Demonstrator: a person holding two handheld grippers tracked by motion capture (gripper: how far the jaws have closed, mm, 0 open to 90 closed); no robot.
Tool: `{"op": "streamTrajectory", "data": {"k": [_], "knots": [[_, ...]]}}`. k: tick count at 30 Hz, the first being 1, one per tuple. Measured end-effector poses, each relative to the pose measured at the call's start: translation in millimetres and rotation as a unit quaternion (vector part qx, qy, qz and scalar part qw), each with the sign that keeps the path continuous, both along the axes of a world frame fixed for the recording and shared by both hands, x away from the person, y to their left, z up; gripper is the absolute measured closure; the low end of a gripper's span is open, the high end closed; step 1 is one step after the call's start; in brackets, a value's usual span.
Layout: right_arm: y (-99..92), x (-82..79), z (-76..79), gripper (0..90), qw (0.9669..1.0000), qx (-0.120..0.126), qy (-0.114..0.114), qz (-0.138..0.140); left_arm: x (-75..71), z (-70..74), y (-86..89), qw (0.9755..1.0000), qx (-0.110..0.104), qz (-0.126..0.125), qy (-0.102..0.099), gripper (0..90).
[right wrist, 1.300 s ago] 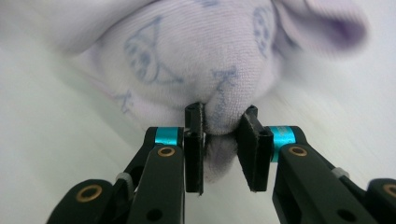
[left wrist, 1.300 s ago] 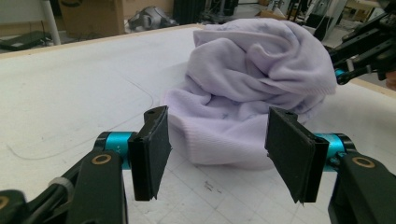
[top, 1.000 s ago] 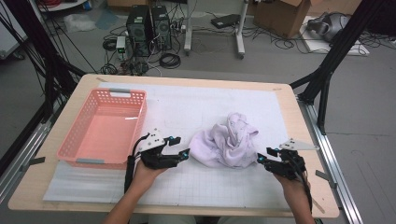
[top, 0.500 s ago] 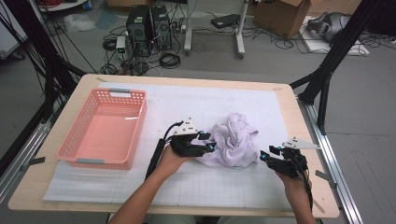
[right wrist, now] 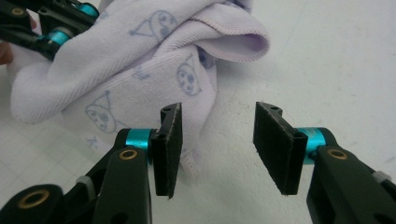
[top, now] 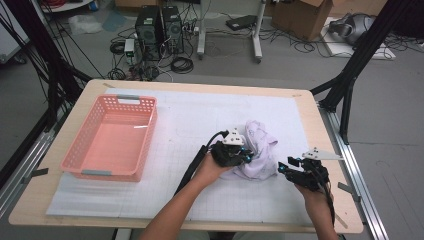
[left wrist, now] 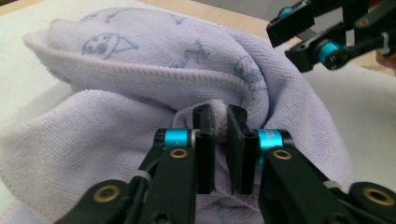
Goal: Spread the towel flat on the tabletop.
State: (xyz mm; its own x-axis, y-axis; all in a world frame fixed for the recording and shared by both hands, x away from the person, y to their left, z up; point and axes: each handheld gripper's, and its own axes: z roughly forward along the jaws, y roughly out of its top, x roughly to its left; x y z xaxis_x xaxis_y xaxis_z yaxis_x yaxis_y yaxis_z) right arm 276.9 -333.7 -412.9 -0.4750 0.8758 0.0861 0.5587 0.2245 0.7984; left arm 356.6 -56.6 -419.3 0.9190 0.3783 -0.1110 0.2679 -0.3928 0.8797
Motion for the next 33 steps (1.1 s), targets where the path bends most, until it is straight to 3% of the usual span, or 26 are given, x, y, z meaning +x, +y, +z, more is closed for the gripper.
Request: {"op": "streamTrajectory", "data": {"k": [2, 6, 9, 10, 11, 13, 14, 15, 16, 17, 20, 21, 22, 24, 25, 27, 28, 30, 31, 32, 33], "knots": [[0.1, -0.1, -0.4, 51.5, 1.0, 0.0, 0.0, 0.001, 3.6, 3.2, 8.4, 0.9999, -0.009, 0.011, 0.007, 84.4], [-1.1, 2.4, -1.8, 51.5, 1.0, 0.005, 0.003, -0.001, 11.2, 15.8, 35.2, 0.997, -0.059, 0.048, 0.007, 84.5], [0.4, 6.0, -2.3, 51.2, 0.9999, 0.016, 0.005, 0.001, 18.6, 23.5, 57.7, 0.9945, -0.051, 0.092, -0.003, 84.6], [2.0, 7.3, -2.4, 51.2, 0.9998, 0.02, 0.005, 0.002, 18.6, 23.5, 57.7, 0.9945, -0.051, 0.092, -0.003, 84.6], [4.0, 8.6, -2.7, 51.1, 0.9998, 0.02, 0.006, 0.005, 24.8, 27.1, 75.3, 0.9902, -0.063, 0.124, -0.004, 84.6], [8.5, 11.3, -3.3, 50.9, 0.9997, 0.017, 0.007, 0.013, 31.3, 29.5, 92.3, 0.9853, -0.07, 0.156, -0.003, 84.6], [8.5, 11.3, -3.3, 50.9, 0.9997, 0.017, 0.007, 0.013, 31.3, 29.5, 92.3, 0.9853, -0.07, 0.156, -0.003, 84.6], [12.6, 13.7, -3.8, 51.0, 0.9997, 0.014, 0.006, 0.018, 34.6, 30.6, 100.6, 0.9833, -0.065, 0.17, -0.006, 84.6], [14.0, 14.5, -3.6, 51.0, 0.9997, 0.014, 0.007, 0.019, 41.0, 32.3, 117.2, 0.9773, -0.066, 0.201, -0.005, 84.6], [14.0, 14.5, -3.6, 51.0, 0.9997, 0.014, 0.007, 0.019, 41.0, 32.3, 117.2, 0.9773, -0.066, 0.201, -0.005, 84.6], [16.9, 17.5, -3.3, 50.7, 0.9994, 0.024, 0.006, 0.023, 49.6, 36.2, 140.8, 0.9665, -0.068, 0.247, -0.009, 85.0], [17.6, 18.4, -3.5, 50.7, 0.9993, 0.025, 0.007, 0.025, 54.8, 37.4, 152.2, 0.9606, -0.061, 0.271, -0.01, 85.1], [17.6, 18.4, -3.5, 50.7, 0.9993, 0.025, 0.007, 0.025, 54.8, 37.4, 152.2, 0.9606, -0.061, 0.271, -0.01, 85.0], [20.1, 19.4, -3.9, 50.6, 0.9994, 0.023, 0.007, 0.025, 57.9, 35.3, 157.9, 0.9572, -0.055, 0.284, -0.002, 84.0], [19.9, 19.7, -3.8, 50.7, 0.9994, 0.023, 0.004, 0.025, 57.7, 34.4, 159.2, 0.9554, -0.059, 0.29, 0.004, 79.9], [18.5, 19.3, -3.5, 50.6, 0.9994, 0.025, 0.006, 0.023, 52.9, 33.5, 156.1, 0.9514, -0.088, 0.294, 0.021, 53.6], [17.2, 19.2, -3.3, 50.6, 0.9994, 0.025, 0.004, 0.022, 52.9, 33.5, 156.1, 0.9514, -0.088, 0.294, 0.021, 46.4], [14.9, 18.7, -2.7, 50.6, 0.9994, 0.028, 0.002, 0.018, 45.0, 34.5, 149.5, 0.9573, -0.086, 0.276, 0.01, 42.2], [14.2, 18.3, -2.3, 50.5, 0.9994, 0.03, -0.002, 0.016, 36.4, 34.4, 139.3, 0.965, -0.073, 0.252, -0.001, 40.5], [13.9, 17.3, -1.5, 50.6, 0.9994, 0.033, -0.001, 0.015, 36.4, 34.4, 139.3, 0.965, -0.073, 0.252, -0.001, 40.2], [13.7, 17.1, -1.2, 50.7, 0.9993, 0.034, -0.004, 0.015, 32.3, 32.8, 133.4, 0.9701, -0.069, 0.233, -0.003, 40.4]]}}
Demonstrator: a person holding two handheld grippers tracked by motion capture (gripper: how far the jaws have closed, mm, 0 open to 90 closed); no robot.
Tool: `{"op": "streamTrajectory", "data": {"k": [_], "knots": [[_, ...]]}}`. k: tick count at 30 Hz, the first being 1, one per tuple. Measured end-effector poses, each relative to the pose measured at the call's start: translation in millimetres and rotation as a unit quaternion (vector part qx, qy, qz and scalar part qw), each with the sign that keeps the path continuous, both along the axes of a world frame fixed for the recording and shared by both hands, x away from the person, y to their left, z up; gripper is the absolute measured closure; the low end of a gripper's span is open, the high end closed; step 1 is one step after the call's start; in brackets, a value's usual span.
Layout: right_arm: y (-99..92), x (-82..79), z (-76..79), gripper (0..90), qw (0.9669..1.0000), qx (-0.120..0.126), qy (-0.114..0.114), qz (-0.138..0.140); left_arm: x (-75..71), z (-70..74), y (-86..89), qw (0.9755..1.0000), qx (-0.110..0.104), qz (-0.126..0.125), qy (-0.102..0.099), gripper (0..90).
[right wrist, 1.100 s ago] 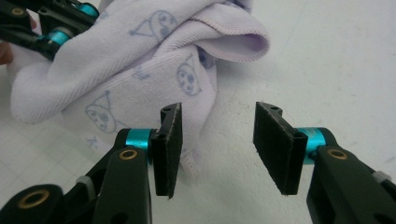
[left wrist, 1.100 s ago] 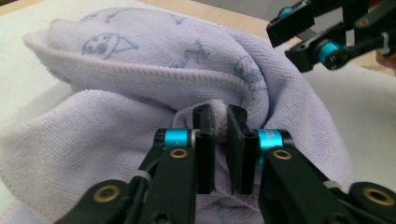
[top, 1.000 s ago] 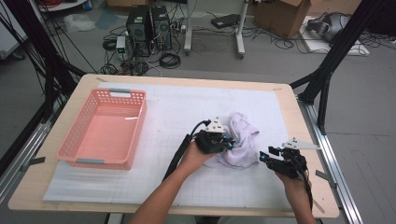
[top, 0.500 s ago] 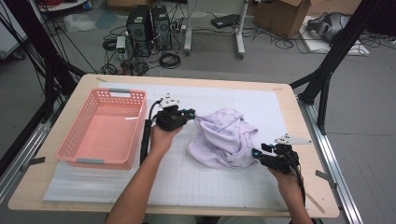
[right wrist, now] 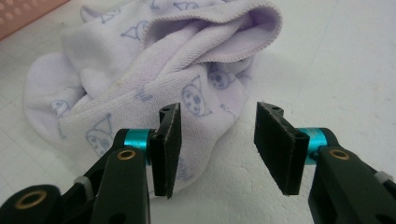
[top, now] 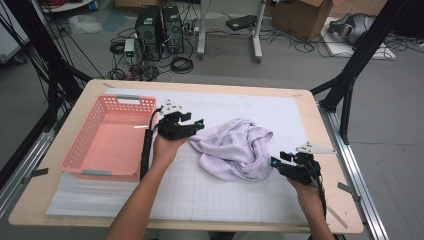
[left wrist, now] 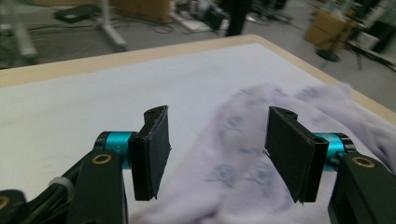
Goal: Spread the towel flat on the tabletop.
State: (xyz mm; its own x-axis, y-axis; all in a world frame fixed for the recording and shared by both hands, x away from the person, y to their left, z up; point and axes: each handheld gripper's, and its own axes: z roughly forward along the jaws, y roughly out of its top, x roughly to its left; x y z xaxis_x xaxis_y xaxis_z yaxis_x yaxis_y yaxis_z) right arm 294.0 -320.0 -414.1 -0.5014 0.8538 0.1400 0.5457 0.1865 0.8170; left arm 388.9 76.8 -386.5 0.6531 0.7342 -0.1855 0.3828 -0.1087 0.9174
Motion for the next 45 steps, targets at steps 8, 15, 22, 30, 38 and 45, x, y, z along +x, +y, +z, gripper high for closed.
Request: {"op": "streamTrajectory", "data": {"k": [8, 15, 22, 30, 38, 45], "knots": [[1.7, -0.6, -0.4, 50.6, 1.0, 0.002, 0.001, 0.003, -15.7, -29.5, -54.1, 0.9942, 0.033, -0.096, 0.035, 35.5], [21.7, 2.3, -9.0, 37.5, 0.9971, 0.008, 0.021, 0.072, -16.7, -52.1, -90.3, 0.9839, 0.116, -0.125, 0.053, 45.6], [16.4, 1.3, -11.1, 81.5, 0.9967, -0.012, 0.042, 0.068, -14.3, -41.2, -71.9, 0.9858, 0.111, -0.119, 0.043, 84.5], [-1.8, -8.0, 0.2, 85.5, 0.9966, -0.045, 0.032, 0.061, -10.7, -29.5, -42.7, 0.993, 0.092, -0.068, 0.028, 84.8], [-30.8, -21.7, 7.6, 85.9, 0.9959, -0.086, 0.025, 0.015, -4.7, -21.1, 0.1, 0.9972, 0.072, 0.013, 0.016, 84.9], [-46.4, -28.1, 16.7, 83.6, 0.9973, -0.073, 0.005, -0.009, -1.2, -23.1, 14.9, 0.9976, 0.042, 0.039, 0.039, 62.5]]}}
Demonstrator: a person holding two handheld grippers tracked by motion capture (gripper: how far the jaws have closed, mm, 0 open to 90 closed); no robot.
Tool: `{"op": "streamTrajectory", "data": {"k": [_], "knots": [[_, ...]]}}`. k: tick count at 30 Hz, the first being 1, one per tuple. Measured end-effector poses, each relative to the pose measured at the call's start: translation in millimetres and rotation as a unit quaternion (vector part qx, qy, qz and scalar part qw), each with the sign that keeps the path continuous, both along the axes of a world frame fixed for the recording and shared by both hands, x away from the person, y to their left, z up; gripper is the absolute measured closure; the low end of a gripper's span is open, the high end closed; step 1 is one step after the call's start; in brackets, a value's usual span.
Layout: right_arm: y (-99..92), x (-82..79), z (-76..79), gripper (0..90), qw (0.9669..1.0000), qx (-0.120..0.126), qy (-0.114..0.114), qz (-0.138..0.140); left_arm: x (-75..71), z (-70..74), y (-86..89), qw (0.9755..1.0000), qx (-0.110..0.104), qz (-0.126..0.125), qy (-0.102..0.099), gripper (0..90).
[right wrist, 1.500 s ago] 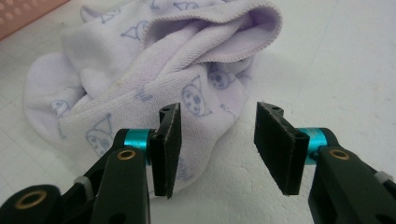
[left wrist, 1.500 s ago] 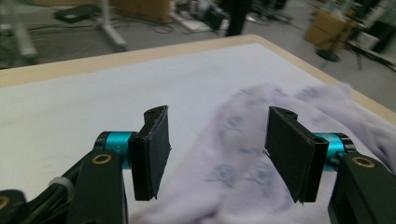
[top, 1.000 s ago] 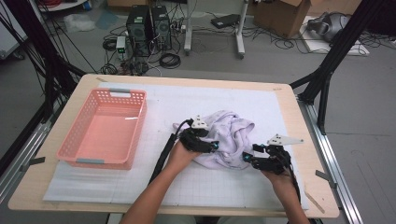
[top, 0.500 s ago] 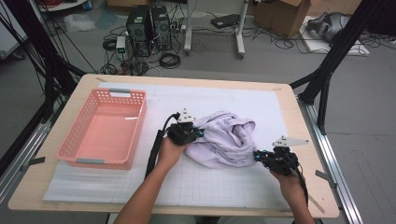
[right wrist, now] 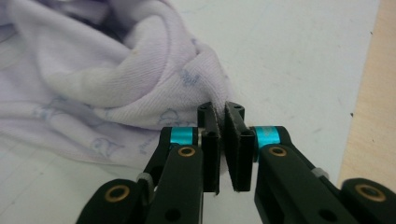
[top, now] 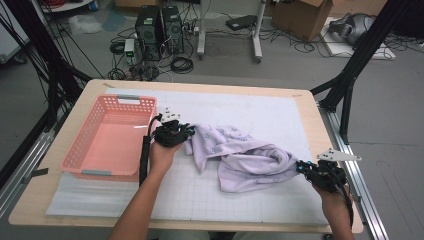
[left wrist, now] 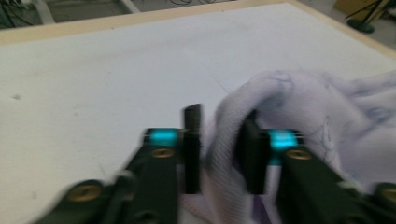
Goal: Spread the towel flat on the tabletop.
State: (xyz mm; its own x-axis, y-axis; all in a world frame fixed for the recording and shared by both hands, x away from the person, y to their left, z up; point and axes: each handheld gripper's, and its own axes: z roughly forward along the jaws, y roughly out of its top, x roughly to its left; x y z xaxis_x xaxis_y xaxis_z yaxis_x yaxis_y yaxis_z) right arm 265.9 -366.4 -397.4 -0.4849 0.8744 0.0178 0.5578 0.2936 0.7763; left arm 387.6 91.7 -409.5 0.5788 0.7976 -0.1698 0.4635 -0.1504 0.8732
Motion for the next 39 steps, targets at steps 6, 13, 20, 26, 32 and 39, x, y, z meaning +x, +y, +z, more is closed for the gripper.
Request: {"op": "streamTrajectory", "data": {"k": [6, 13, 20, 26, 32, 39], "knots": [[7.9, 3.5, 14.6, 49.6, 0.9988, -0.018, -0.046, -0.002, -9.7, 2.9, -10.5, 0.9994, -0.006, -0.031, -0.012, 42.3], [25.9, 45.4, 16.5, 34.2, 0.9989, -0.003, -0.039, 0.027, -15.7, -1.3, -26.6, 0.9969, -0.008, -0.078, -0.001, 32.7], [46.9, 82.2, -13.8, 68.1, 0.9913, 0.042, 0.068, 0.105, -9.9, -15.7, -33.9, 0.9943, 0.006, -0.092, 0.055, 32.8], [68.6, 62.3, -3.3, 76.4, 0.9826, 0.035, 0.049, 0.176, -9.5, -23.3, -43.7, 0.9928, 0.042, -0.095, 0.059, 30.7], [92.0, 41.5, 5.5, 76.0, 0.9721, 0.034, 0.028, 0.23, -9.7, -29.3, -52.8, 0.992, 0.069, -0.093, 0.049, 29.3], [132.0, 22.3, 0.4, 75.4, 0.9516, 0.02, 0.031, 0.305, -17.9, -38.9, -47.0, 0.9932, 0.092, -0.071, -0.002, 63.3]]}}
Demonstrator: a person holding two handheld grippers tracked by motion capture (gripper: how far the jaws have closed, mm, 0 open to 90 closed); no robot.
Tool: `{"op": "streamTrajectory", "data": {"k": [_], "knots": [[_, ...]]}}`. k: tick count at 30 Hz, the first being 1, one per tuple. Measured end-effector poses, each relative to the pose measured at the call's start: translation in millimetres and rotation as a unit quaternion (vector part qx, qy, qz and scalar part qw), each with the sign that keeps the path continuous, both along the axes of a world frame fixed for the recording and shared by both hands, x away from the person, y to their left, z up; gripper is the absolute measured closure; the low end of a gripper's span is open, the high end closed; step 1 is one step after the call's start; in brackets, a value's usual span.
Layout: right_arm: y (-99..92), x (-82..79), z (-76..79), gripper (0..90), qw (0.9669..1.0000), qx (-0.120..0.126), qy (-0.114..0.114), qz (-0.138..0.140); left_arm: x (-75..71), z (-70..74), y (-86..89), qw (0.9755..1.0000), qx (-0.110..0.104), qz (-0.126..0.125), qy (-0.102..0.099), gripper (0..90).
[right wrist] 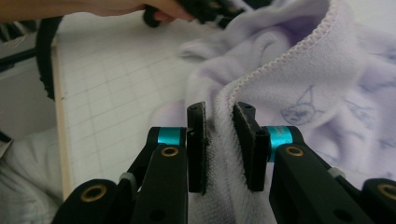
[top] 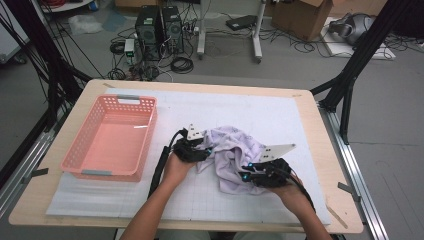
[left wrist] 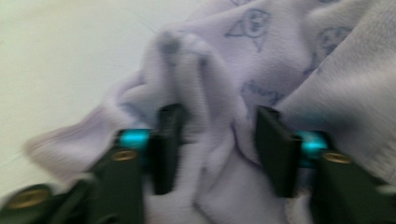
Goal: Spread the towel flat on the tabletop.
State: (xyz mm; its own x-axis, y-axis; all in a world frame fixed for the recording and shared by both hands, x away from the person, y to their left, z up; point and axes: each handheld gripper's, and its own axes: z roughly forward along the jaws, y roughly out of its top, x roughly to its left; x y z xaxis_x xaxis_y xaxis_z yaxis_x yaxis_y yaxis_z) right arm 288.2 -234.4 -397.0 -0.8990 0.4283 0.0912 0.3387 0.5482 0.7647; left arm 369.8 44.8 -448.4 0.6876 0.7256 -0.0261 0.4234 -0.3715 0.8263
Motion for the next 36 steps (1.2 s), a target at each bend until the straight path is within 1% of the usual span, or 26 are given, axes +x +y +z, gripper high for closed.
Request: {"op": "streamTrajectory", "data": {"k": [1, 2, 4, 7, 8, 9, 10, 12, 13, 14, 16, 17, 18, 21, 22, 23, 24, 25, 26, 27, 28, 30, 31, 33, 34, 36], "knots": [[4.6, -0.9, -2.7, 75.4, 1.0, -0.005, 0.002, 0.008, 1.9, 1.1, 9.1, 0.9996, -0.019, 0.014, 0.015, 71.7], [9.3, -1.9, -5.9, 75.4, 0.9998, -0.01, 0.005, 0.013, 1.9, 1.1, 9.1, 0.9996, -0.019, 0.014, 0.015, 77.5], [17.9, -3.5, -13.4, 75.1, 0.9995, -0.021, 0.012, 0.02, 2.9, 2.4, 14.0, 0.9992, -0.029, 0.017, 0.024, 80.4], [28.1, -5.2, -24.1, 74.6, 0.9994, -0.019, 0.015, 0.023, 1.4, 6.0, 15.2, 0.9993, -0.027, 0.025, 0.011, 81.5], [30.7, -6.9, -26.5, 73.8, 0.9994, -0.017, 0.015, 0.026, 1.0, 8.8, 18.7, 0.9986, -0.038, 0.037, 0.005, 81.6], [32.4, -9.0, -27.4, 72.0, 0.9993, -0.017, 0.016, 0.03, 1.0, 8.8, 18.7, 0.9986, -0.038, 0.037, 0.005, 81.6], [33.2, -10.8, -27.2, 68.9, 0.9992, -0.017, 0.014, 0.032, 1.3, 11.4, 24.2, 0.9978, -0.048, 0.045, 0.0, 81.6], [32.1, -12.7, -24.9, 60.6, 0.9992, -0.009, 0.02, 0.034, 1.2, 12.2, 26.6, 0.9976, -0.051, 0.048, -0.002, 81.8], [32.1, -12.7, -24.9, 60.6, 0.9992, -0.009, 0.02, 0.034, 1.4, 12.5, 28.5, 0.9974, -0.052, 0.049, -0.004, 81.8], [27.9, -12.3, -19.0, 57.2, 0.9993, 0.005, 0.018, 0.032, 1.2, 13.2, 31.5, 0.9975, -0.05, 0.049, -0.004, 82.0], [24.5, -11.1, -14.9, 56.2, 0.9994, 0.014, 0.013, 0.029, 0.5, 13.6, 34.5, 0.9973, -0.053, 0.05, -0.005, 81.9], [15.0, -6.8, -4.4, 54.2, 0.9992, 0.036, 0.007, 0.014, -0.3, 13.9, 35.4, 0.997, -0.057, 0.053, -0.007, 82.0], [15.0, -6.8, -4.4, 54.2, 0.9992, 0.036, 0.007, 0.014, -0.8, 14.5, 36.7, 0.997, -0.056, 0.053, -0.009, 82.0], [-11.2, 13.3, 19.1, 51.8, 0.9953, 0.088, -0.011, -0.037, -1.6, 15.0, 39.2, 0.9968, -0.058, 0.054, -0.008, 81.9], [-18.1, 20.9, 23.8, 51.6, 0.9938, 0.097, -0.013, -0.053, -2.0, 14.8, 39.6, 0.9967, -0.058, 0.055, -0.008, 81.9], [-18.1, 20.9, 23.8, 51.6, 0.9938, 0.097, -0.013, -0.053, -2.3, 14.8, 39.8, 0.9969, -0.057, 0.054, -0.008, 81.9], [-30.0, 37.8, 29.9, 51.7, 0.9911, 0.097, -0.019, -0.089, -2.8, 14.9, 40.1, 0.997, -0.056, 0.053, -0.008, 81.9], [-30.0, 37.8, 29.9, 51.7, 0.9911, 0.097, -0.019, -0.089, -3.2, 15.0, 40.3, 0.997, -0.056, 0.052, -0.009, 81.9], [-37.0, 56.2, 30.7, 50.6, 0.9897, 0.078, -0.021, -0.118, -3.4, 15.1, 40.3, 0.9969, -0.058, 0.052, -0.008, 81.8], [-37.0, 56.2, 30.7, 50.6, 0.9897, 0.078, -0.021, -0.118, -3.5, 15.1, 40.2, 0.9969, -0.059, 0.052, -0.008, 81.8], [-38.9, 73.7, 25.1, 49.4, 0.9893, 0.054, -0.026, -0.133, -3.8, 14.7, 40.1, 0.9968, -0.062, 0.049, -0.007, 81.8], [-37.3, 90.5, 13.3, 47.1, 0.9884, 0.038, -0.024, -0.145, -4.0, 14.4, 40.3, 0.9969, -0.064, 0.047, -0.005, 81.5], [-37.3, 90.5, 13.3, 47.1, 0.9884, 0.038, -0.024, -0.145, -4.4, 14.1, 40.3, 0.9967, -0.066, 0.046, -0.004, 81.5], [-33.1, 106.4, -1.1, 46.1, 0.9884, 0.021, -0.015, -0.149, -4.7, 13.4, 40.8, 0.9966, -0.071, 0.043, -0.004, 81.3], [-27.6, 119.7, -14.8, 44.9, 0.9889, 0.009, -0.005, -0.148, -4.5, 13.3, 41.3, 0.9965, -0.072, 0.042, -0.005, 81.3], [-20.6, 129.3, -26.3, 42.9, 0.9903, -0.003, 0.011, -0.138, -4.4, 13.0, 41.9, 0.9962, -0.077, 0.041, -0.003, 81.3]]}}
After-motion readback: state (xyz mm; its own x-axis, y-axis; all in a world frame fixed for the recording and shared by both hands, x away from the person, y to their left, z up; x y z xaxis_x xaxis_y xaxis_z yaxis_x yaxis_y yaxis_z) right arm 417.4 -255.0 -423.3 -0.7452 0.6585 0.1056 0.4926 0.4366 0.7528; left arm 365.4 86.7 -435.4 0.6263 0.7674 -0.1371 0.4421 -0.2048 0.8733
